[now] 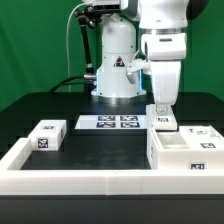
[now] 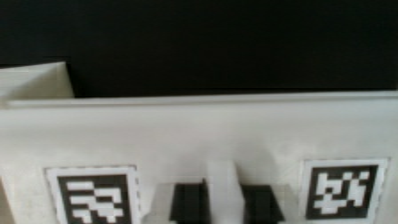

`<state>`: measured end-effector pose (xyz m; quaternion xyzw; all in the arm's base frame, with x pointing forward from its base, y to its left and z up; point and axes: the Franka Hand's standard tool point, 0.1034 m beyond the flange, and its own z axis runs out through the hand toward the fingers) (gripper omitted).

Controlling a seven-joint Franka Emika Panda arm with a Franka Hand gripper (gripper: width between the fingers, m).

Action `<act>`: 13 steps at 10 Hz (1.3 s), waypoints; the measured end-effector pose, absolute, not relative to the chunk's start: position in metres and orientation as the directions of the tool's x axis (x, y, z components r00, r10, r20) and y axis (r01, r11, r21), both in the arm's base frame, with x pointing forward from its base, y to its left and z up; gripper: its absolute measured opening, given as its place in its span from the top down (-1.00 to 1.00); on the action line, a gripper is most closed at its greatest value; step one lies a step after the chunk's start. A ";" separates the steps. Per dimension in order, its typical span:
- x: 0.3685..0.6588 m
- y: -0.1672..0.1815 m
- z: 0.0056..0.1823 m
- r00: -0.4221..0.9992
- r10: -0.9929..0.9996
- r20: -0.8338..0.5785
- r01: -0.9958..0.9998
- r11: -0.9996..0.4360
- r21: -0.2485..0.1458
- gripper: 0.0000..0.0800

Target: Assemble cabinet

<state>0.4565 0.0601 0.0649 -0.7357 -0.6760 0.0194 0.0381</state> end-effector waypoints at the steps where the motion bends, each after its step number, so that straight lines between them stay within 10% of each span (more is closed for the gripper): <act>1: 0.456 0.060 0.063 0.086 0.996 0.024 0.993 -0.083 -0.085 0.82; 13: 0.464 0.066 0.060 0.098 0.995 0.031 0.992 -0.095 -0.088 0.82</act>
Offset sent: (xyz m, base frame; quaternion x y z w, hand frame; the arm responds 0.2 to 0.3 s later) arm 0.0075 0.0038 -0.0011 0.0044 -0.0001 0.0047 1.0000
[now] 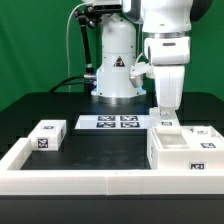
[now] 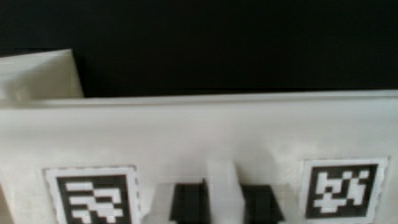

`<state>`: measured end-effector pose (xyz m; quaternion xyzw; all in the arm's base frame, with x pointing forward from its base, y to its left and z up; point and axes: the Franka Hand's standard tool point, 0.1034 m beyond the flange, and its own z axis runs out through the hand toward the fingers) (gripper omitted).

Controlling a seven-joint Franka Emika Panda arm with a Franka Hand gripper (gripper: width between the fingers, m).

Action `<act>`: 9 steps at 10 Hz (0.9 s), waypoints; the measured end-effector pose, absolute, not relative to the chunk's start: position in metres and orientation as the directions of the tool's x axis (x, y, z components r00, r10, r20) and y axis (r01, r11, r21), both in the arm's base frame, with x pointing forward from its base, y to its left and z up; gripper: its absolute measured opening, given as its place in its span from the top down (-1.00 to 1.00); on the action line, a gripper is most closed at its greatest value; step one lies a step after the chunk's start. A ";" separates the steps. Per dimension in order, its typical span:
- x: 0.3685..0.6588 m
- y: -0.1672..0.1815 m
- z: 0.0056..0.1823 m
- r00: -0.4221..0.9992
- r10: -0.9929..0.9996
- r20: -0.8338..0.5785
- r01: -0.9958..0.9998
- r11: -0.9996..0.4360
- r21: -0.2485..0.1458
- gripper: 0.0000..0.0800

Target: Assemble cabinet

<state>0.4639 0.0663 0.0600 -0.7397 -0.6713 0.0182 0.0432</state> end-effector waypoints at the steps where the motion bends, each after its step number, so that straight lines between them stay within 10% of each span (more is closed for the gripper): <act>1: 0.464 0.066 0.060 0.098 0.995 0.031 0.992 -0.095 -0.088 0.82; 9: 0.512 0.062 0.056 0.070 0.995 0.064 0.997 -0.068 -0.042 0.82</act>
Offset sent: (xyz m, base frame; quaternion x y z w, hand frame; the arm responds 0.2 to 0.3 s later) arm 0.0127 -0.0096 -0.0069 -0.0137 0.0023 -0.0756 0.9970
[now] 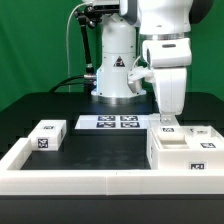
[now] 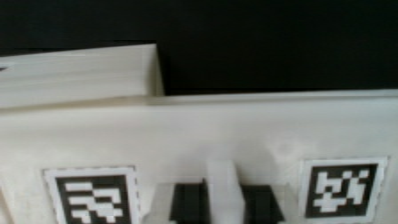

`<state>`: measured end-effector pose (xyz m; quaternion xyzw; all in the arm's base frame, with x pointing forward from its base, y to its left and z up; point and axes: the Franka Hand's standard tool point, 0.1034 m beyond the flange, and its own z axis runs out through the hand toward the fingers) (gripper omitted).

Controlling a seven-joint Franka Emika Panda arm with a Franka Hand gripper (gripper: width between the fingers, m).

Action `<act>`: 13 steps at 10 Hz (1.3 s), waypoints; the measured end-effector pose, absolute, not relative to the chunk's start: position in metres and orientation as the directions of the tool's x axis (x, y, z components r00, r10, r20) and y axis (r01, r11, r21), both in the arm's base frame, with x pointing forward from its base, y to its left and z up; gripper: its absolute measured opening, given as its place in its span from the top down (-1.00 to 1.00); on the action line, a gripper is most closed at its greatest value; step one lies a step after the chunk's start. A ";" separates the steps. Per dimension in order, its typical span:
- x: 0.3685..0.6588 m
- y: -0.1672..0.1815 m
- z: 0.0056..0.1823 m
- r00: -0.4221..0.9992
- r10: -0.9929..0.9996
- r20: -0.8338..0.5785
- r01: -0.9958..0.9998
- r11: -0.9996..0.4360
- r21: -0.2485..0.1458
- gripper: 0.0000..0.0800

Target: Assemble cabinet

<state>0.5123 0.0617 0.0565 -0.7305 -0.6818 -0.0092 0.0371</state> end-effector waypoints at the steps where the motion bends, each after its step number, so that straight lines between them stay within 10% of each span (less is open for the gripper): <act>1: 0.521 0.062 0.056 0.072 0.995 0.069 0.997 -0.070 -0.034 0.82; 13: 0.567 0.061 0.056 0.014 0.996 0.088 1.000 -0.012 -0.016 0.82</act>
Offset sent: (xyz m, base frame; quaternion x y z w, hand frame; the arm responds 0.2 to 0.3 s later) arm 0.0105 -0.0048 -0.0080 -0.0047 -0.0193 -0.0817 0.9965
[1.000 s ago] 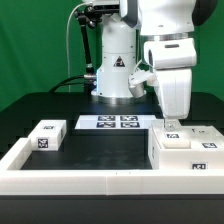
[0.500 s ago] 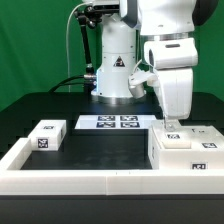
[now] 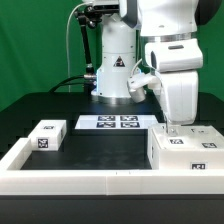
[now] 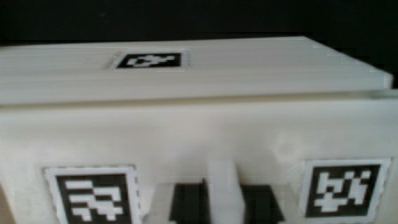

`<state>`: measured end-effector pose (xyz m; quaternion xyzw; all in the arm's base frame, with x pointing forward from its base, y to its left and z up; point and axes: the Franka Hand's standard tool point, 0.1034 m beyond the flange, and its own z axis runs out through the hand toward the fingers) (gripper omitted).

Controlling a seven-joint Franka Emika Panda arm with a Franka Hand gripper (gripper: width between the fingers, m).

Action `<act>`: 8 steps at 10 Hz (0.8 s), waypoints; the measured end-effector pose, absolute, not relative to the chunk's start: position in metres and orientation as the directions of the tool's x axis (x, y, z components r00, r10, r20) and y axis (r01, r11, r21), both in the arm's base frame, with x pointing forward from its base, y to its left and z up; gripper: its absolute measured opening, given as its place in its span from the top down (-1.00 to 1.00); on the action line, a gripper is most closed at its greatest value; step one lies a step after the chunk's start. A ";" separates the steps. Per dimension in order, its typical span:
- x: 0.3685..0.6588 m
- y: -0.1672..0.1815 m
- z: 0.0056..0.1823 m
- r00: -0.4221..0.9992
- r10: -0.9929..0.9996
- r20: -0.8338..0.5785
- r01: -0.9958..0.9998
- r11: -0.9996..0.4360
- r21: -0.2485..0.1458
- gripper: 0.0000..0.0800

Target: Assemble cabinet

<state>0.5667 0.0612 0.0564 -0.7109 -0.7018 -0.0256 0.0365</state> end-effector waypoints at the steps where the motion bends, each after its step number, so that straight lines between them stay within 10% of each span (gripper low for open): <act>1: 0.572 0.061 0.057 0.015 0.996 0.090 1.000 -0.014 -0.012 0.82; 5: 0.575 0.061 0.056 0.018 0.996 0.091 1.000 -0.017 -0.009 0.82; 7: 0.575 0.061 0.056 0.018 0.996 0.091 1.000 -0.017 -0.009 0.59; 8: 0.575 0.061 0.056 0.018 0.996 0.092 1.000 -0.017 -0.010 0.14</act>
Offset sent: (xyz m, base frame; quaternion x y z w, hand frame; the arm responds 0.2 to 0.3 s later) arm 0.0000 0.0000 0.0000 0.0000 0.0000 0.0000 1.0000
